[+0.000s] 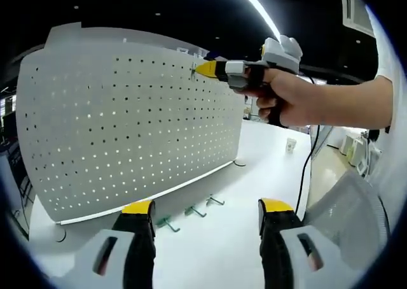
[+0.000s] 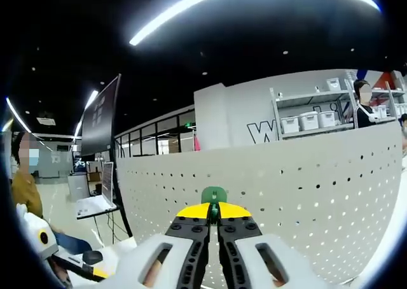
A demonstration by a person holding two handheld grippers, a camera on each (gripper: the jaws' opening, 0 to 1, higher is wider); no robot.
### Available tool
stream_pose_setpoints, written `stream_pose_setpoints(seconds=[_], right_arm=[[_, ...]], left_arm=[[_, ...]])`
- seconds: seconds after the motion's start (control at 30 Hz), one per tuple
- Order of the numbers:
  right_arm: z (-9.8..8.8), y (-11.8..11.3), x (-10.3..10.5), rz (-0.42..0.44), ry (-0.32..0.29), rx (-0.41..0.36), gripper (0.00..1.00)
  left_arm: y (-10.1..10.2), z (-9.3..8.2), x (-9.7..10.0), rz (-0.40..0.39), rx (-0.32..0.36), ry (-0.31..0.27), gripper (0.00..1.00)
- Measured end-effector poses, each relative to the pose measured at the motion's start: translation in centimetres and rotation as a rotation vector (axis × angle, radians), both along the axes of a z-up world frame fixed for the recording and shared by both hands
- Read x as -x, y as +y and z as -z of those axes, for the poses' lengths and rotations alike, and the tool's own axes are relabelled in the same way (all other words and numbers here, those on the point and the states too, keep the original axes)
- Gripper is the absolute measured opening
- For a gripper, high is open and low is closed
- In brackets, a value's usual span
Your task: Insert the hook assembly into the mounting plate slot until the hook locks in place.
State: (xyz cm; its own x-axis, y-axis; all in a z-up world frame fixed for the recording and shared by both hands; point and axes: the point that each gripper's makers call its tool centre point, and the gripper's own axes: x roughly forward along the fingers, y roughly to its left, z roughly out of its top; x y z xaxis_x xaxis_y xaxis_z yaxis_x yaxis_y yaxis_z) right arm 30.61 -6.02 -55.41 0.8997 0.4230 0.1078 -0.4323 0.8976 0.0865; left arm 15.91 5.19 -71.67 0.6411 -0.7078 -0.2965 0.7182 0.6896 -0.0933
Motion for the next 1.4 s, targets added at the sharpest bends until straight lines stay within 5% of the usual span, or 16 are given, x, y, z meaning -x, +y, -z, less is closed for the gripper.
stream_pose_setpoints(seconds=[1.4], right_arm=[[-1.1,1.1,-5.1,0.071,-0.059,0.103,0.01]], left_arm=[[1.7,1.9,1.6,-0.034,-0.026,0.059,0.67]])
